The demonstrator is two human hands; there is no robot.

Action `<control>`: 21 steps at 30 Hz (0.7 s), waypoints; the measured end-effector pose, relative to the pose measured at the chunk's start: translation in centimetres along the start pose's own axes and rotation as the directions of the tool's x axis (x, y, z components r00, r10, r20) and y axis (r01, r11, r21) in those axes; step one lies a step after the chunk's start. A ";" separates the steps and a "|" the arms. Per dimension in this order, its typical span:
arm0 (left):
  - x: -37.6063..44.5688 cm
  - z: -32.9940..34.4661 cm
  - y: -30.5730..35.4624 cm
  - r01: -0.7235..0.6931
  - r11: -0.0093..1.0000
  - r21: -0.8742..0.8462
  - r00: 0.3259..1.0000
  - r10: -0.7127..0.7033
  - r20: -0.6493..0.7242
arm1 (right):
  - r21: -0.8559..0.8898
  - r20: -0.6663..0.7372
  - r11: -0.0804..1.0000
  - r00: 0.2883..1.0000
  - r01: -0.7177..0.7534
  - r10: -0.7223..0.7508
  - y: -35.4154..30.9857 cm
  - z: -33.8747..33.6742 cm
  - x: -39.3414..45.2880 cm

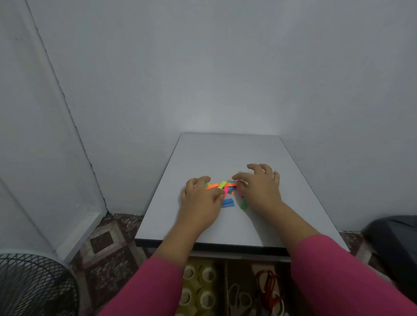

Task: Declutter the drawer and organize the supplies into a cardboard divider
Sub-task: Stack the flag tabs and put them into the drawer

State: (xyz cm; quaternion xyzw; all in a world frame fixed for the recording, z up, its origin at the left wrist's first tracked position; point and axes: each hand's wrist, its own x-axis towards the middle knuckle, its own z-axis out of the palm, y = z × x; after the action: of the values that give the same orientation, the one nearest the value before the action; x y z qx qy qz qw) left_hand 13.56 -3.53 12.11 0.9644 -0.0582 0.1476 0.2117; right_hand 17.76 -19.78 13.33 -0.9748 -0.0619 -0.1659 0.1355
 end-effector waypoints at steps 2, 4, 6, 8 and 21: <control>0.1 0.0 -0.1 0.029 0.999 -0.024 1.000 -0.029 0.000 | -0.046 0.179 0.999 0.984 0.007 0.002 -0.5 -0.3 1.1; 0.0 0.0 -0.2 0.049 0.998 -0.046 0.999 -0.050 -0.013 | -0.023 0.265 1.000 0.964 -0.004 0.010 -0.9 -0.7 1.9; 0.1 0.0 -0.2 0.056 0.997 -0.061 0.998 -0.057 -0.026 | -0.008 0.280 1.000 0.960 -0.013 0.015 -1.1 -1.2 2.5; 0.2 0.1 -0.2 0.058 0.996 -0.065 0.998 -0.060 -0.026 | 0.036 0.257 0.999 0.966 -0.040 0.030 -1.2 -1.7 2.7; 0.3 0.1 -0.2 0.057 0.994 -0.095 0.998 -0.059 -0.021 | 0.176 0.243 0.920 0.921 -0.351 0.305 0.3 -2.1 2.6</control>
State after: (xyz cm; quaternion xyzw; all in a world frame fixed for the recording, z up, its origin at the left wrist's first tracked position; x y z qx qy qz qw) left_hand 13.88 -3.36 12.05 0.9528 -0.0346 0.1498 0.2618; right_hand 19.61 -20.41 16.04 -0.9627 0.0714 -0.0287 0.2592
